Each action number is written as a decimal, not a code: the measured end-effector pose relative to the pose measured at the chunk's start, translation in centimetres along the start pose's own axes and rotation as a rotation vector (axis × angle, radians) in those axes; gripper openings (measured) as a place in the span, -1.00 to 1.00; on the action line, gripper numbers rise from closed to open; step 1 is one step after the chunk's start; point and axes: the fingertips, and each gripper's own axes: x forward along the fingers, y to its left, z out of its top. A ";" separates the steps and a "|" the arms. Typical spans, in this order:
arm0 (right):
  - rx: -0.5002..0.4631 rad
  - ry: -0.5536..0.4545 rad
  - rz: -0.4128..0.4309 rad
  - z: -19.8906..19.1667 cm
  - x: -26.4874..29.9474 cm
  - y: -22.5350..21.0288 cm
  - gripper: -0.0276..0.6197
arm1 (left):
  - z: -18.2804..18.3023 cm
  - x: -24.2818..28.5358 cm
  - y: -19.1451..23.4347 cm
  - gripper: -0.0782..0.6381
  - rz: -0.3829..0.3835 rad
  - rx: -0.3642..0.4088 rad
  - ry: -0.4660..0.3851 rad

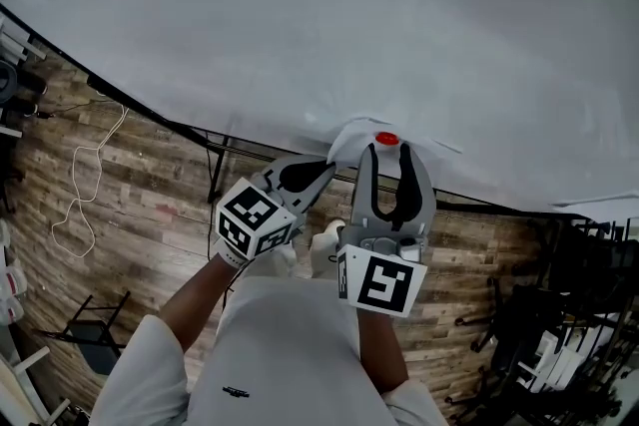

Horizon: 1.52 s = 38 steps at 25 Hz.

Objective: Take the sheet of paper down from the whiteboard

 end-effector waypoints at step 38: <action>0.093 -0.005 -0.075 -0.1 0.2 0.0 -0.64 | 0.6 -0.6 0.9 -0.76 0.007 -0.018 -0.024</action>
